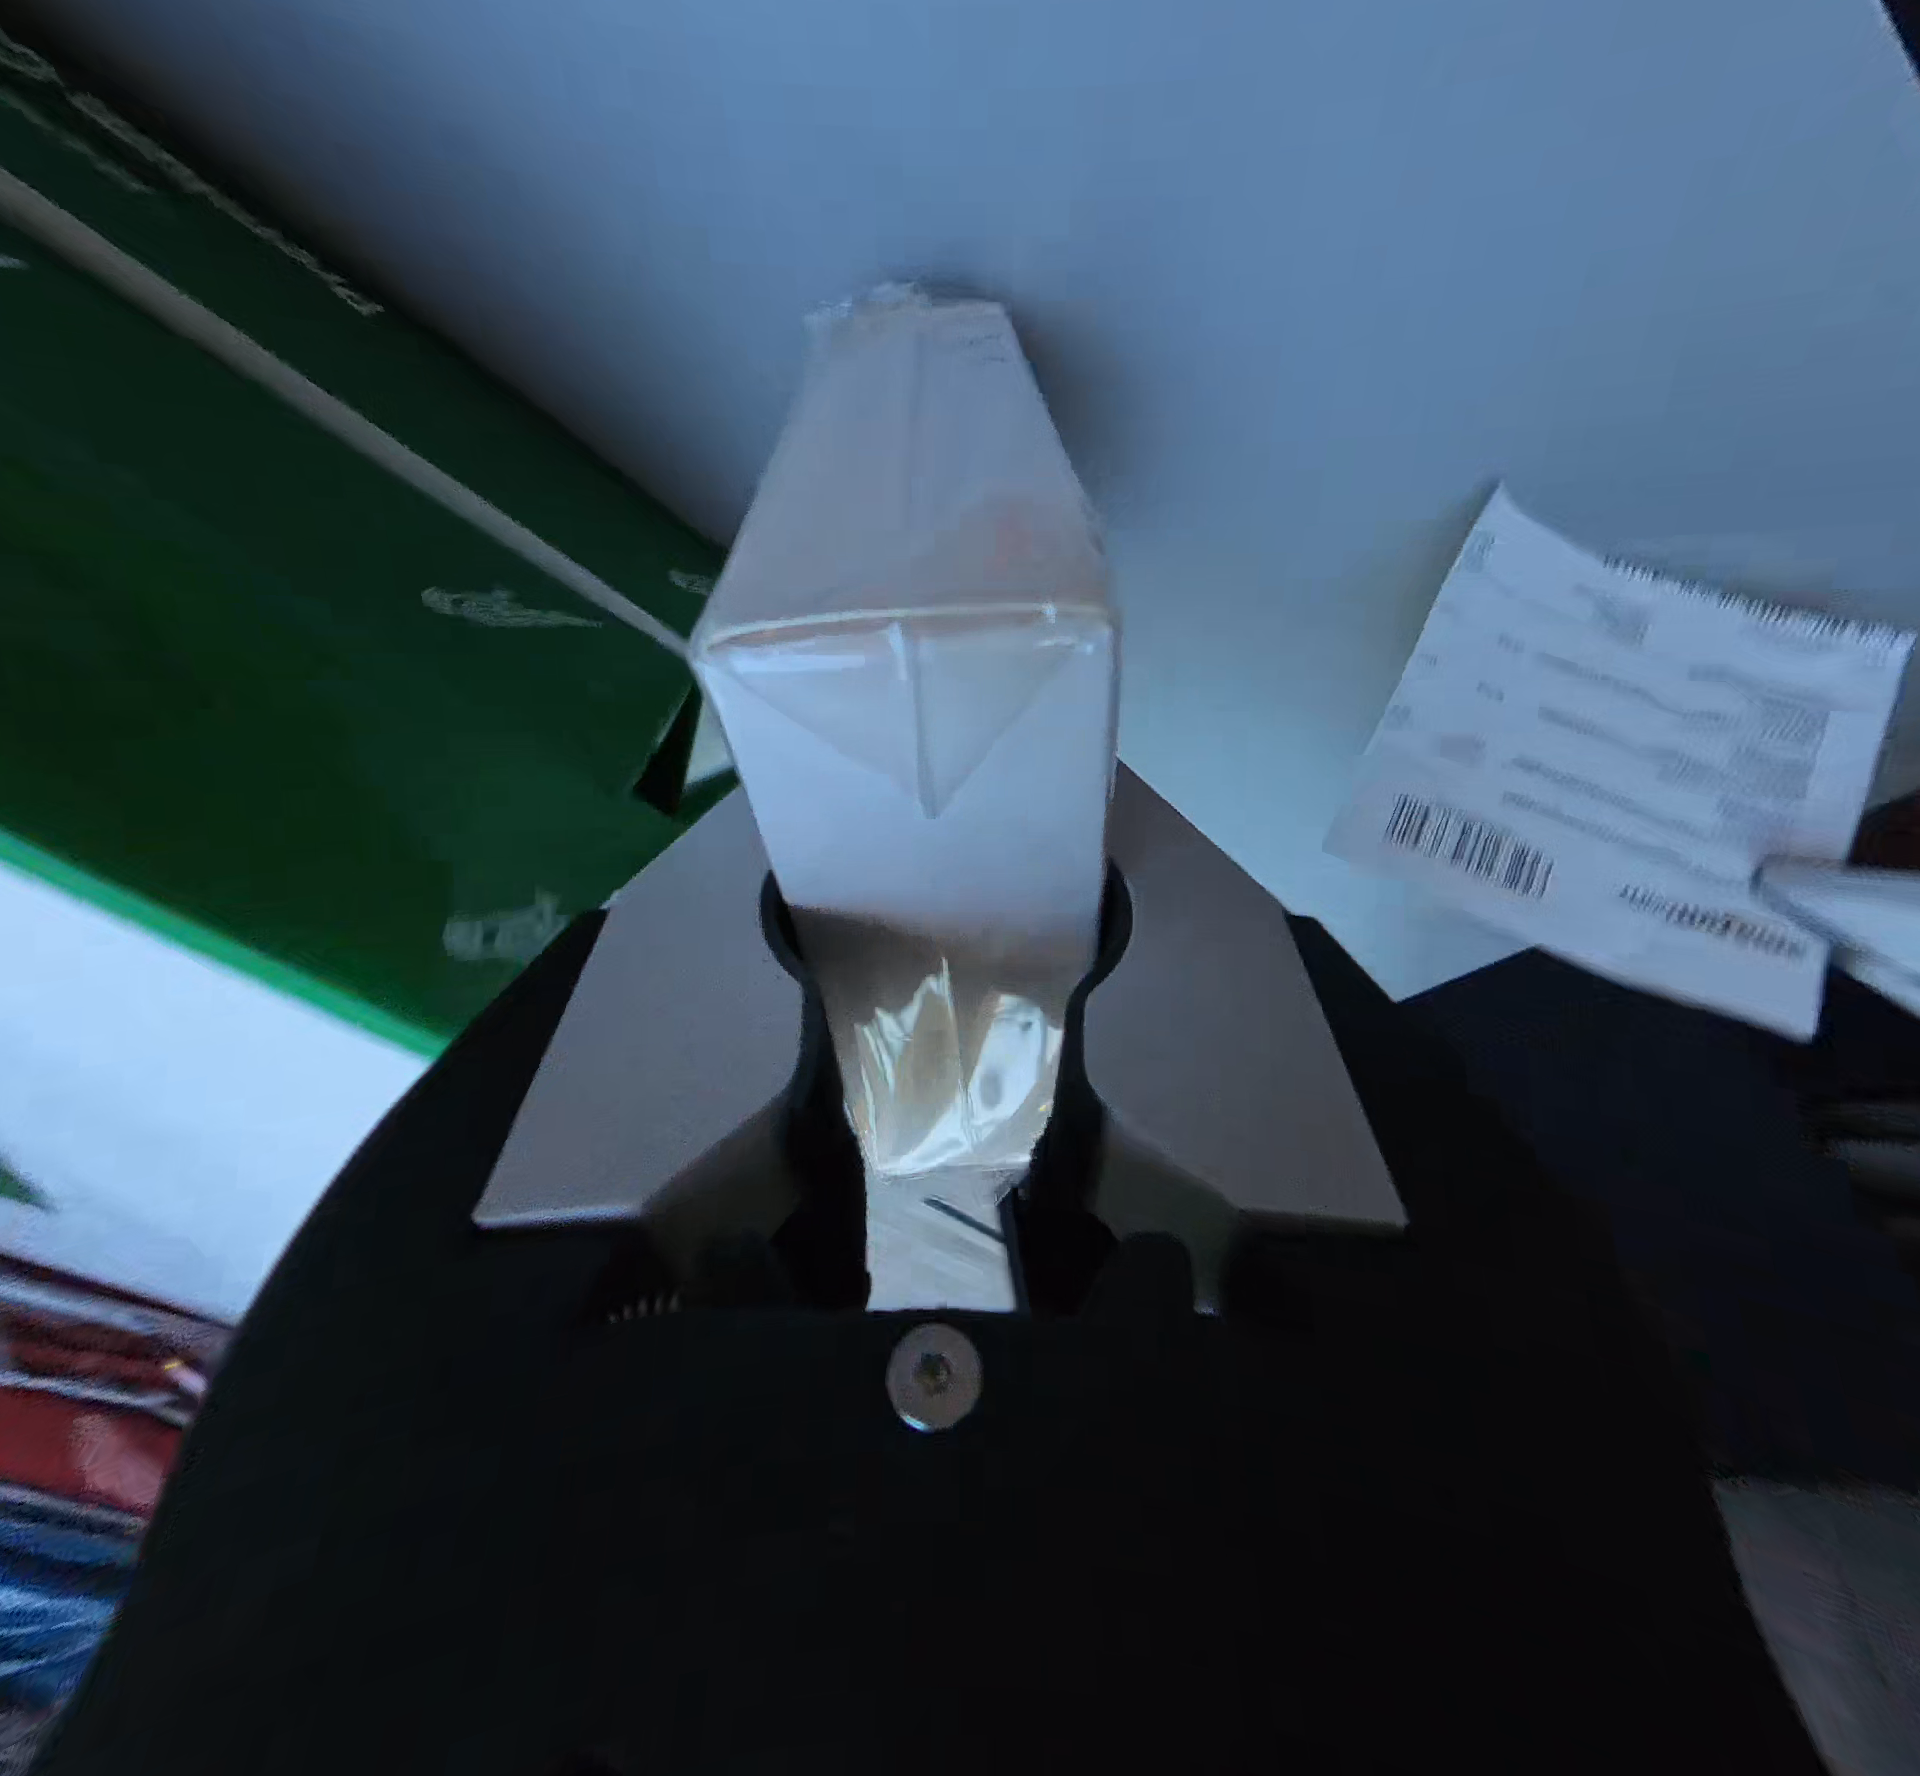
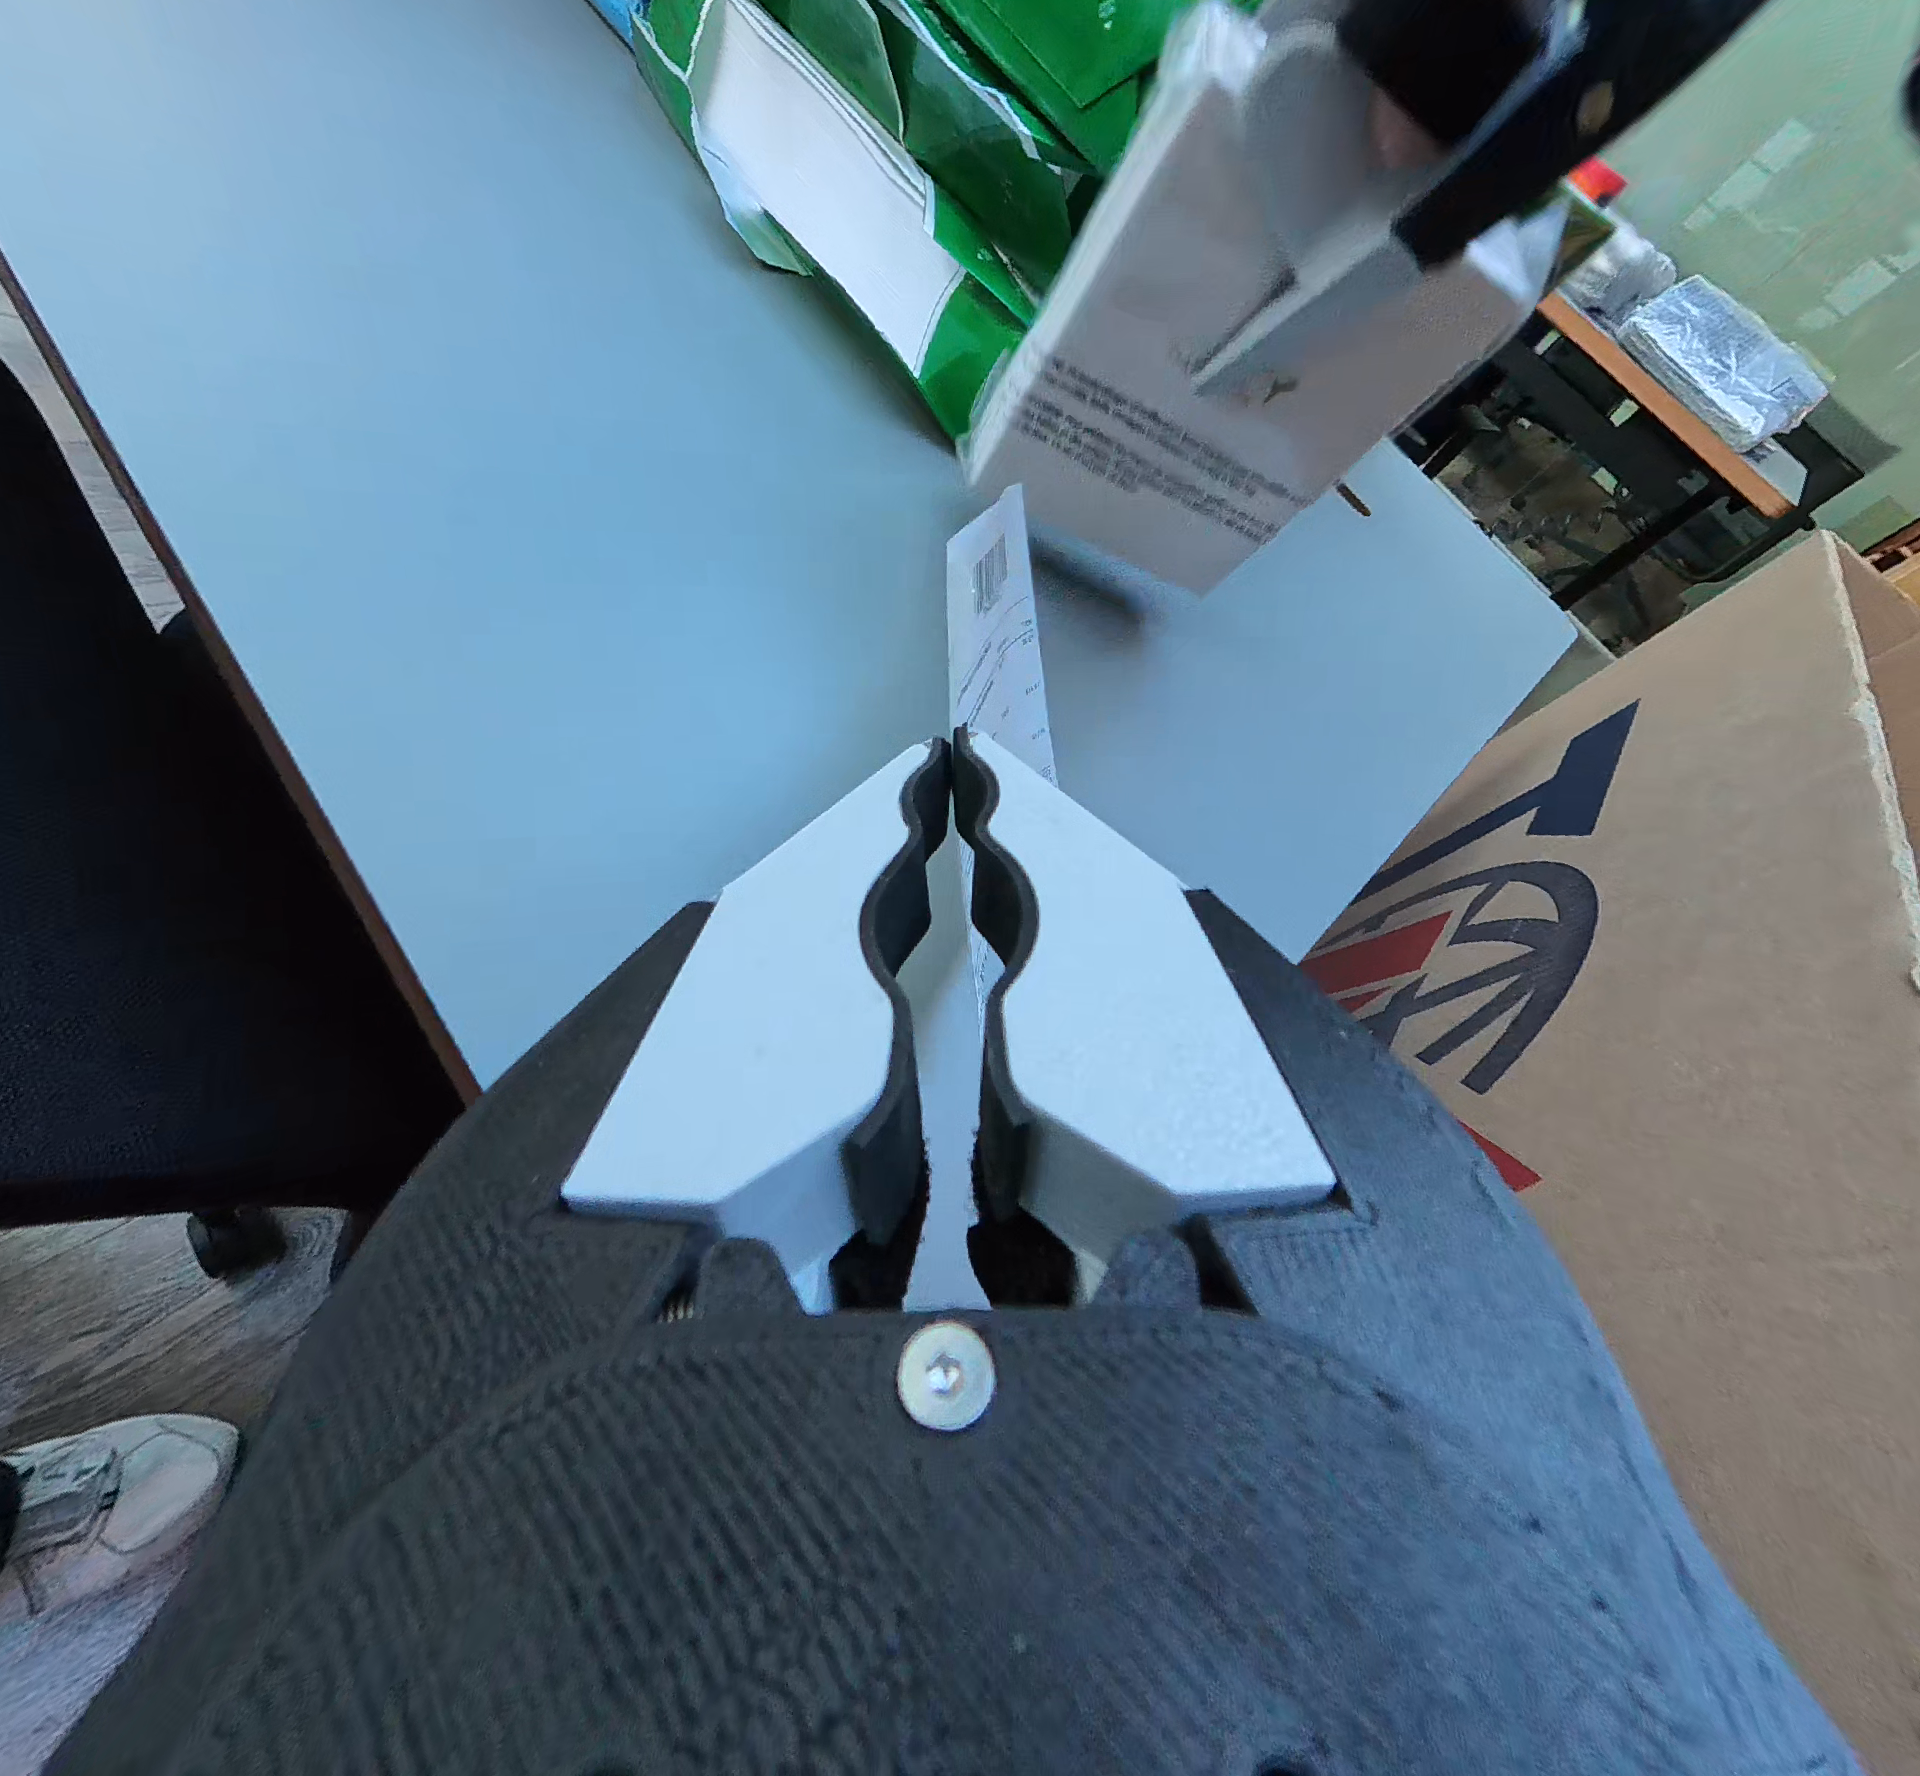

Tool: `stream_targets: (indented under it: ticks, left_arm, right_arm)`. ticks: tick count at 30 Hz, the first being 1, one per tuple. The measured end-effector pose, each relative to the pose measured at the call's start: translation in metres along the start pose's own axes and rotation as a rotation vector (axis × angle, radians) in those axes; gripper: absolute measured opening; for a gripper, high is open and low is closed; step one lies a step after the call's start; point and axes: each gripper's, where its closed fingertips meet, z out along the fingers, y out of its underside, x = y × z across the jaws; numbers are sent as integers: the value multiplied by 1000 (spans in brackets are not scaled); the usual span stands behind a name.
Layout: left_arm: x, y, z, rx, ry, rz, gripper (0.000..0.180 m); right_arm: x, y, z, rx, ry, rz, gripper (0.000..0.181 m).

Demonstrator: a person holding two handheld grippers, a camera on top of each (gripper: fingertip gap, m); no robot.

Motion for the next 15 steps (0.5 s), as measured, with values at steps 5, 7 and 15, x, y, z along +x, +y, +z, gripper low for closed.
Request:
stream_targets:
  ticks: [5, 7, 15]
  left_arm:
    - [-1, 46, -62, 281, -138, 200, 42]
    - [-1, 76, -97, 435, -178, 227, 42]
    - [-55, 291, -224, 1071, -172, -135, 43]
  right_arm:
    - [-9, 4, 4, -40, -14, -41, 0]
    - [-13, -1, 7, -45, -23, -60, 0]
    - [-29, -83, 19, -61, -46, -320, 0]
